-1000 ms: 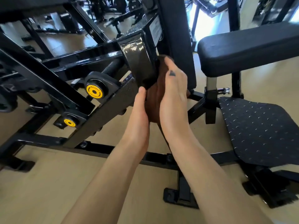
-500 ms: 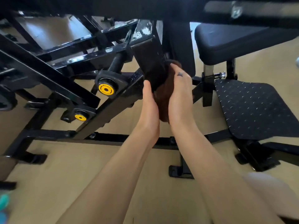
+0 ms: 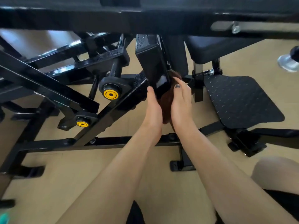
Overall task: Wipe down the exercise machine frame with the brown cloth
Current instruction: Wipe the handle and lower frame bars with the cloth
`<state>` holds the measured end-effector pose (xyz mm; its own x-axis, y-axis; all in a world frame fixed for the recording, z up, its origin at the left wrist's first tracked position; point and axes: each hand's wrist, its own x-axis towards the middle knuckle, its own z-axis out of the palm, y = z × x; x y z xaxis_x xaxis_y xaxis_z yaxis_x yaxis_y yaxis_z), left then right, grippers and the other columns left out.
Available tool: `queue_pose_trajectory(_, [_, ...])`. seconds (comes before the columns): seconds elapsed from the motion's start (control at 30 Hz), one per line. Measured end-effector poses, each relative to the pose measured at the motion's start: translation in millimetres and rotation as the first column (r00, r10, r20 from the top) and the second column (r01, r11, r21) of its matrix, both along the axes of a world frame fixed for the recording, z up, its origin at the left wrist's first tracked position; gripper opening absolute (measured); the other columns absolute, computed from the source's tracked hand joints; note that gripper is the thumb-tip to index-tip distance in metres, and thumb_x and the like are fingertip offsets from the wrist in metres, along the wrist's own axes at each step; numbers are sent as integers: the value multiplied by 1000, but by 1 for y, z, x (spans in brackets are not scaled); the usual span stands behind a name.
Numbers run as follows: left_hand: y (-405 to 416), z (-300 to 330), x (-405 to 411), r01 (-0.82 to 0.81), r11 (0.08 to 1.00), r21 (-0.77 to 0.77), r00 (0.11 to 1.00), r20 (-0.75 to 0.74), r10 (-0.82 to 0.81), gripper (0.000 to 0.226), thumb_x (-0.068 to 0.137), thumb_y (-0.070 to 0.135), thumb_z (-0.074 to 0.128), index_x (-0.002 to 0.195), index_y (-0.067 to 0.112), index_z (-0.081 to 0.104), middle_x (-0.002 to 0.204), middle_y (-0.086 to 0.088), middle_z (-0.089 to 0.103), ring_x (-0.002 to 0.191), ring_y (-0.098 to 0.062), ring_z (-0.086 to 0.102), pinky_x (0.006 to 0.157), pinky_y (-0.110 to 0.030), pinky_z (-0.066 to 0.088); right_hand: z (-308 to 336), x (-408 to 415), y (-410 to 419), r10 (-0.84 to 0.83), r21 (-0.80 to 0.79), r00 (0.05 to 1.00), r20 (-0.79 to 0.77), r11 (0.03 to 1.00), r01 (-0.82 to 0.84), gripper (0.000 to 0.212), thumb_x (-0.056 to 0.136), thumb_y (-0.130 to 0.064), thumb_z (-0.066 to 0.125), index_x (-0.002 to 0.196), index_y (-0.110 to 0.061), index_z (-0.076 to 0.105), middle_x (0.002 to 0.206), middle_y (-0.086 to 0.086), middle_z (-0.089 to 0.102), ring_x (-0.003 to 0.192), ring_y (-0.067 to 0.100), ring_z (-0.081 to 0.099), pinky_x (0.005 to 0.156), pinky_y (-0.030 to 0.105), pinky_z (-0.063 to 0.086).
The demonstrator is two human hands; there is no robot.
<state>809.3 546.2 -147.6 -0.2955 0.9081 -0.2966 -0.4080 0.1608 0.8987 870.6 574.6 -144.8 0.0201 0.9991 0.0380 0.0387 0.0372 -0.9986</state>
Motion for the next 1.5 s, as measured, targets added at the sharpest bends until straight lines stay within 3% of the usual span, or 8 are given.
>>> queue_pose_trajectory(0.2, [-1, -2, -8, 88, 995, 52, 996, 28, -90, 49, 108, 60, 18, 114, 44, 64, 136, 5, 66, 133, -13, 55, 120, -42, 37, 44, -21, -5, 20, 220, 1000, -17, 975, -16, 36, 104, -20, 43, 137, -23, 58, 141, -4, 48, 129, 3, 49, 112, 23, 43])
queue_pose_trajectory(0.33, [-2, -8, -11, 97, 992, 76, 995, 19, -99, 51, 107, 62, 18, 115, 43, 65, 134, 6, 68, 130, -10, 57, 118, -40, 40, 20, -15, 0, -12, 302, 993, 120, 953, -25, 40, 109, -18, 41, 148, -23, 49, 150, -2, 41, 136, 8, 42, 114, 31, 41])
queue_pose_trajectory(0.47, [2, -17, -9, 115, 992, 50, 991, -73, -111, 59, 106, 64, 15, 141, 39, 55, 129, 21, 66, 115, 9, 59, 95, -16, 48, -31, 6, 1, -9, 142, 988, 157, 990, -14, 37, 110, -20, 37, 145, -23, 50, 147, -2, 43, 134, 7, 43, 117, 39, 41])
queue_pose_trajectory(0.57, [5, -23, -6, 97, 994, 42, 992, -80, -94, 63, 107, 62, 11, 158, 33, 33, 160, 14, 39, 148, -2, 31, 123, -29, 21, -64, 25, 7, 10, -64, 988, 154, 998, 0, 36, 113, -20, 32, 142, -28, 51, 146, -3, 42, 133, 11, 43, 120, 42, 37])
queue_pose_trajectory(0.73, [6, -20, 0, 46, 999, 17, 996, -73, -44, 63, 107, 60, 10, 162, 32, 24, 167, 11, 27, 154, -5, 18, 126, -33, 7, -47, 23, 24, 57, -233, 998, 36, 971, -47, 34, 111, -20, 37, 139, -25, 56, 146, 3, 49, 133, 22, 49, 117, 50, 40])
queue_pose_trajectory(0.9, [7, -20, 2, -7, 999, 33, 998, -70, 10, 65, 108, 56, 8, 160, 26, 33, 163, 6, 38, 151, -8, 29, 129, -42, 16, 15, 7, 26, 224, 114, 971, -79, 970, -215, 28, 100, -31, 42, 119, -43, 59, 133, -15, 53, 124, -1, 52, 111, 27, 45])
queue_pose_trajectory(1.03, [6, -21, 7, -73, 996, 53, 992, -102, 78, 64, 110, 51, 7, 156, 23, 41, 156, 4, 49, 147, -9, 39, 126, -41, 25, 6, 3, 31, 219, 295, 972, 80, 927, -233, 38, 108, -30, 38, 143, -26, 50, 149, -4, 44, 138, 8, 44, 116, 35, 42])
queue_pose_trajectory(1.5, [6, -25, 6, -78, 995, 57, 993, -85, 83, 62, 106, 61, 10, 159, 36, 30, 161, 18, 37, 145, 6, 29, 114, -19, 16, -74, 21, 22, -12, -91, 998, -54, 996, 7, 28, 110, -26, 40, 118, -46, 58, 131, -14, 52, 125, 3, 52, 116, 40, 43])
